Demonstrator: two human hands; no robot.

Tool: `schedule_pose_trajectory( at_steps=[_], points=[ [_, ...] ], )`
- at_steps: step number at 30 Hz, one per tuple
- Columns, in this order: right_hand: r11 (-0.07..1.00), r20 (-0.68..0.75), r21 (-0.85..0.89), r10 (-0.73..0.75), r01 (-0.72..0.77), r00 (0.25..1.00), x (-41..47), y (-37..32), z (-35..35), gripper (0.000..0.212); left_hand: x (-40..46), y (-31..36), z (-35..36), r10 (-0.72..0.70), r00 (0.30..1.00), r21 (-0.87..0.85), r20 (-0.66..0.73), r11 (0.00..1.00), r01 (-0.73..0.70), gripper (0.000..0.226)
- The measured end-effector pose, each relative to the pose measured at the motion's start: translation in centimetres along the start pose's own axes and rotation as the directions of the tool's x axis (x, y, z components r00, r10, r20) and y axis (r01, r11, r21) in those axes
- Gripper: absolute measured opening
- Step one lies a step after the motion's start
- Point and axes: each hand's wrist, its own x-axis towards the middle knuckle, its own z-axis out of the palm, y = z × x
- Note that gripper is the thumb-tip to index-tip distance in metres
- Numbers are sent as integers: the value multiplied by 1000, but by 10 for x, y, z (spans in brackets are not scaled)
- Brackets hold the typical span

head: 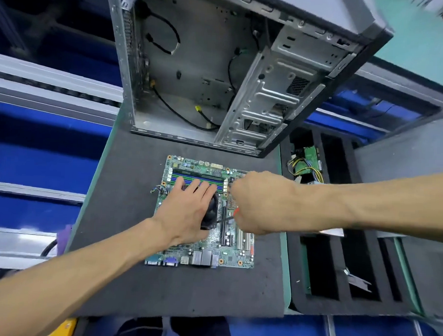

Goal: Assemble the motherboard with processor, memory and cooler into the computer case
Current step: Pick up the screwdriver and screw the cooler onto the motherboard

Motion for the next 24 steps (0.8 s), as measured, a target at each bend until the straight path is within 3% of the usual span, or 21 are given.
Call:
schedule_pose_trajectory(
  at_steps=[2,4,5,7,11,13,14,16,18,20,22,24],
  points=[
    [953,134,265,114,-147,984,2,8,-9,23,0,-3,0,-11,999,-15,40,1000,12,97],
    [723,370,576,184,-381,910,6,13,-14,26,0,-5,2,-24,998,-34,52,999,26,98],
    [594,454,654,187,-468,871,7,16,-13,25,1,-6,2,-26,998,-37,56,999,28,97],
    [454,535,702,172,-549,827,3,20,-10,25,1,-7,2,-20,997,-40,68,999,23,97],
    [529,529,685,113,-501,841,-9,17,2,27,1,-7,2,-5,999,-57,51,998,8,94],
    [680,428,614,141,-402,893,-11,18,7,26,0,-6,1,-7,999,-68,38,998,10,93],
    [804,340,512,134,-303,931,-14,17,7,23,0,-6,1,-5,999,-65,36,998,8,94],
    [996,128,94,-6,-6,992,-21,17,7,19,0,-6,-1,-7,999,-56,38,998,9,94],
    [912,9,-341,-240,229,971,-28,15,3,24,1,-5,-2,-11,999,-62,39,998,14,92],
    [759,9,-546,-418,355,908,-30,16,2,21,0,-4,-3,-20,999,-69,37,997,23,91],
    [734,30,-551,-459,397,888,-28,15,4,16,0,-4,-3,-29,999,-72,40,997,32,91],
    [849,21,-417,-347,324,938,-23,12,4,22,-1,-4,-2,-40,999,-89,36,995,43,91]
  ],
)
